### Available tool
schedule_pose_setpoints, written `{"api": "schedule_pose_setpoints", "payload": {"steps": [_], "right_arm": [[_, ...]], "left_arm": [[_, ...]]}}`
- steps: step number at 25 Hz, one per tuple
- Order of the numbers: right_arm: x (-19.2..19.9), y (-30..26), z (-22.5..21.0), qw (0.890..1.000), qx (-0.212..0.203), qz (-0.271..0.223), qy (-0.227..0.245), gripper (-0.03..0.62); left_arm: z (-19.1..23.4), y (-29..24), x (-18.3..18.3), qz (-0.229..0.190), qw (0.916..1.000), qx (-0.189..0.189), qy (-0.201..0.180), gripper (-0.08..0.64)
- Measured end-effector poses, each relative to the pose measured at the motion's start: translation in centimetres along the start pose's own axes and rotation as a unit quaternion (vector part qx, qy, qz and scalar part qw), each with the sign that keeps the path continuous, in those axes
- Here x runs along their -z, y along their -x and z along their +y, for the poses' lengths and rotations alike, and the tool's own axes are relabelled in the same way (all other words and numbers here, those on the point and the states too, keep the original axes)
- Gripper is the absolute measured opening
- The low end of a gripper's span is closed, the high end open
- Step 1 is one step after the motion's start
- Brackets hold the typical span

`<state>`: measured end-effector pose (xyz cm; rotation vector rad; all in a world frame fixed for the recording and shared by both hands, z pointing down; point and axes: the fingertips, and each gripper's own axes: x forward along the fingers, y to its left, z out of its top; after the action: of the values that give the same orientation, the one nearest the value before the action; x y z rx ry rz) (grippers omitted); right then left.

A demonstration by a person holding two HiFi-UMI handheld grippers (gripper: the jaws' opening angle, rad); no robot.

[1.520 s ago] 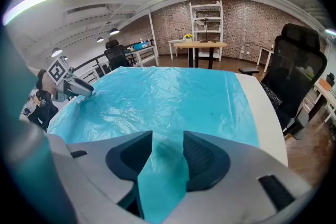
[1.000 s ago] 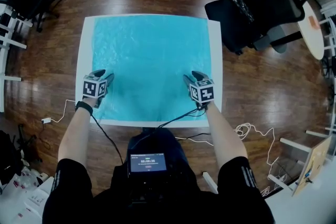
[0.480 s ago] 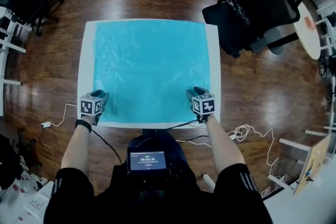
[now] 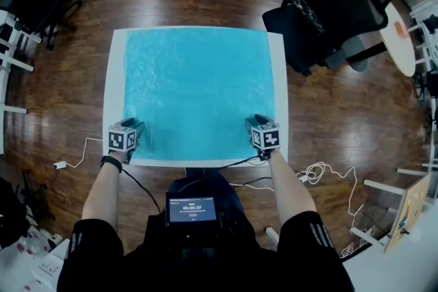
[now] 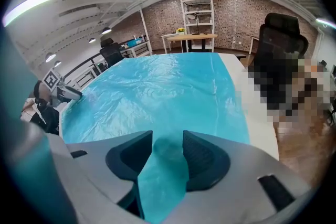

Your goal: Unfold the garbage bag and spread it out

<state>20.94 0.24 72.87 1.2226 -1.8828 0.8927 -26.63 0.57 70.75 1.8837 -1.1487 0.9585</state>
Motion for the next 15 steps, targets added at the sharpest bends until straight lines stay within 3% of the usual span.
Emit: {"api": "schedule_pose_setpoints", "payload": {"steps": [6,11,15], "right_arm": [[0.1,-0.1,-0.2,1.000,0.012,0.004,0.009,0.213],[-1.1,0.5,0.4,0.999,0.028,-0.008,0.044,0.192],[-0.9,0.4,0.2,0.999,0.036,-0.003,0.036,0.192]], "left_arm": [[0.0,-0.1,0.0,-0.004,0.9999,-0.009,-0.009,0.210],[0.0,-0.3,0.2,0.012,0.9996,-0.016,-0.021,0.212],[-0.1,-0.1,-0.3,0.009,0.9998,-0.014,-0.009,0.212]]}}
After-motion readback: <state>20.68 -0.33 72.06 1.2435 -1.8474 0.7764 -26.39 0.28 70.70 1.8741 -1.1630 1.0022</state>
